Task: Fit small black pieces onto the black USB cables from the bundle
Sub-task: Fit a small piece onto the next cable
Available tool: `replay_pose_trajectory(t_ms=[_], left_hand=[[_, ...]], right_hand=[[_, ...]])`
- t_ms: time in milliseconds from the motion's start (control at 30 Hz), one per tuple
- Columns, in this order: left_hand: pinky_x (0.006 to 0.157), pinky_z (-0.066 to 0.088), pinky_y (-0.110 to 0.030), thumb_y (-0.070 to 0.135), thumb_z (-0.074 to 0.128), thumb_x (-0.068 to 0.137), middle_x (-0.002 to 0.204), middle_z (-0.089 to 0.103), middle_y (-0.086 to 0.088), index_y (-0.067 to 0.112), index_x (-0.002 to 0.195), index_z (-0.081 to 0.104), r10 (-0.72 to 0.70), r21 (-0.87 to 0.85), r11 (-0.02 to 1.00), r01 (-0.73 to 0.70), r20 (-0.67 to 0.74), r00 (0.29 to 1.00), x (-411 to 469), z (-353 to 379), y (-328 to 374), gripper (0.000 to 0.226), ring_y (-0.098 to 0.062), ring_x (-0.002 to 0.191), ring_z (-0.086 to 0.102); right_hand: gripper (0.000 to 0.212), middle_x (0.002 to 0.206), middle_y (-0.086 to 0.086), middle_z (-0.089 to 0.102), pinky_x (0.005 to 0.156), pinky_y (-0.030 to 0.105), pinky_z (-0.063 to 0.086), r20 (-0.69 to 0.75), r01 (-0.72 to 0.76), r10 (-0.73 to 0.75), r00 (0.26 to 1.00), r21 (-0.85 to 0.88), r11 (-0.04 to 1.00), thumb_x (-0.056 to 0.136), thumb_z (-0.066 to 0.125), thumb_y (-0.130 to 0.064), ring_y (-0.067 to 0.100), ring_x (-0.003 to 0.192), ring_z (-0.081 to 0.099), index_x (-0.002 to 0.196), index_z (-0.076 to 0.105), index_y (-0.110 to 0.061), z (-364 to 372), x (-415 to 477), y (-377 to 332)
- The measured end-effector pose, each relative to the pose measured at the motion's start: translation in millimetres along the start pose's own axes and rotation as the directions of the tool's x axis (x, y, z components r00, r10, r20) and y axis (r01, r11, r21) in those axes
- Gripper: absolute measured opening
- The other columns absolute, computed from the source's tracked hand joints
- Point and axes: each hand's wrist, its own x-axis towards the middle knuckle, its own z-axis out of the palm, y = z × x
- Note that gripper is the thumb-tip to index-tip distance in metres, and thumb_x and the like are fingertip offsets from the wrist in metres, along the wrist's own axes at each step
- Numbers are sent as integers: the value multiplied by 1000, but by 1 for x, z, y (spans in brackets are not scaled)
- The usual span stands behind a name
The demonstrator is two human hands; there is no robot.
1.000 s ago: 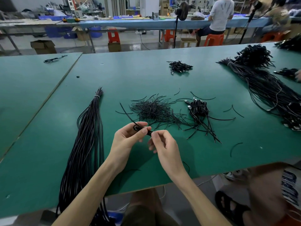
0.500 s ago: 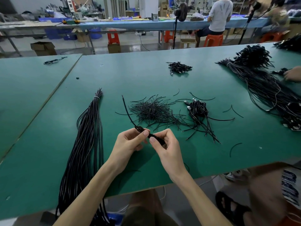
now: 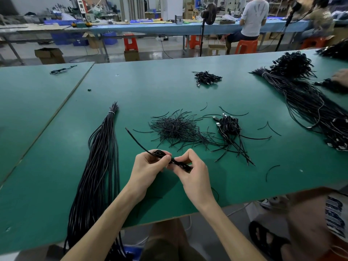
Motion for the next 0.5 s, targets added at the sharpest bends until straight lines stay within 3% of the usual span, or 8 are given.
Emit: replay_pose_trajectory(t_ms=[167, 333, 433, 500], left_hand=[[65, 48, -17, 10, 72, 94, 71, 71, 1, 16, 88, 78, 18, 7, 1000, -19, 16, 1000, 1, 0, -1, 10, -9, 66, 61], [64, 50, -16, 20, 74, 95, 77, 74, 0, 15, 104, 76, 46, 25, 999, -47, 62, 997, 2, 1, 2, 10, -9, 66, 63], [63, 54, -26, 27, 76, 88, 95, 73, -4, 11, 113, 63, 60, 16, 998, -61, 21, 998, 2, 7, 4, 32, -15, 72, 71], [67, 54, -31, 29, 77, 88, 101, 67, -2, 17, 111, 57, 110, 152, 984, -98, -70, 991, 4, 8, 3, 33, -18, 80, 71]], right_hand=[[23, 84, -9, 70, 71, 17, 49, -22, -26, 27, 999, 20, 999, 85, 85, -20, 8, 80, 66, 87, 63, -21, 0, 1, 0], [21, 95, -7, 73, 85, 26, 55, -76, -122, 132, 988, 126, 984, 87, 82, -20, 7, 94, 68, 101, 66, -24, -3, 2, 2], [21, 96, -4, 73, 79, 27, 55, -120, -170, 195, 973, 192, 967, 89, 80, -23, 9, 89, 69, 103, 65, -24, -3, 2, 4], [18, 91, -3, 72, 68, 23, 54, -163, -184, 230, 960, 255, 949, 91, 78, -22, 9, 74, 66, 102, 65, -22, -4, 2, 5]])
